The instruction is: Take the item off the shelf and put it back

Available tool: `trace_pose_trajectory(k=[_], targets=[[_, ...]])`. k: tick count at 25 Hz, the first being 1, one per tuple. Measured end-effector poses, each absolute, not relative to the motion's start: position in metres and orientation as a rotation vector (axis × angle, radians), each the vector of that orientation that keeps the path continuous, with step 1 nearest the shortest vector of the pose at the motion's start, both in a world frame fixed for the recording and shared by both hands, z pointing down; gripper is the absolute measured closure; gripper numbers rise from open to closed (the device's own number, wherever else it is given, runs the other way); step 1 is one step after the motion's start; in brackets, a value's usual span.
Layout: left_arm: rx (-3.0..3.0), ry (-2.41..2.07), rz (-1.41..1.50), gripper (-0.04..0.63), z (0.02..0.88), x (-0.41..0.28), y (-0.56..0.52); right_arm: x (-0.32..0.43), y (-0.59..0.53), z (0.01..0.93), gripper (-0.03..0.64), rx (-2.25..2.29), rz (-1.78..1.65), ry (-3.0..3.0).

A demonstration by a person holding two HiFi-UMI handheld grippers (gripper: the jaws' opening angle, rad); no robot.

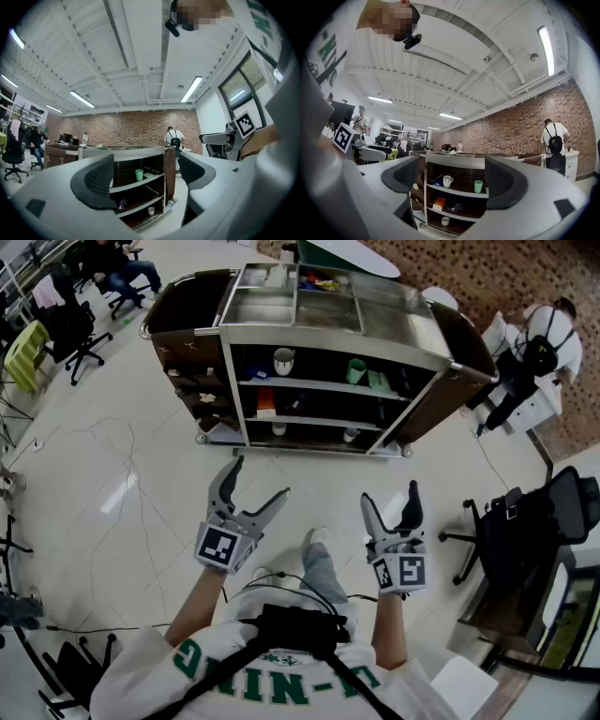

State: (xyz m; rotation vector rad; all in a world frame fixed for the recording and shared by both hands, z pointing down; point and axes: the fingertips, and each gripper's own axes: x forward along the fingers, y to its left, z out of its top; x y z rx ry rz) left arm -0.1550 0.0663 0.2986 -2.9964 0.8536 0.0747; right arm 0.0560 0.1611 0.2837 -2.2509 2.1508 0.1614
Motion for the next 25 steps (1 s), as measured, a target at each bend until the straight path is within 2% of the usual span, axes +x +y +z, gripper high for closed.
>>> trace_pose_trajectory(k=[8,13,16,25], targets=[[-2.886,0.968,0.068,0.186,0.31,-0.062,0.01,0.158,0.12,0.295,0.164,-2.19,0.114,2.148],[-2.869,1.006,0.083,0.186,0.271,-0.014,-0.007,0.217,0.083,0.306,0.164,-2.253,0.075,2.094],[-2.864,1.004,0.105,0.186,0.258,-0.002,-0.022,0.227,0.059,0.299,0.164,-2.216,0.075,2.109],[-2.889,0.905,0.028,0.186,0.304,-0.001,-0.075,0.228,0.02,0.325,0.164,-2.256,0.084,2.084]])
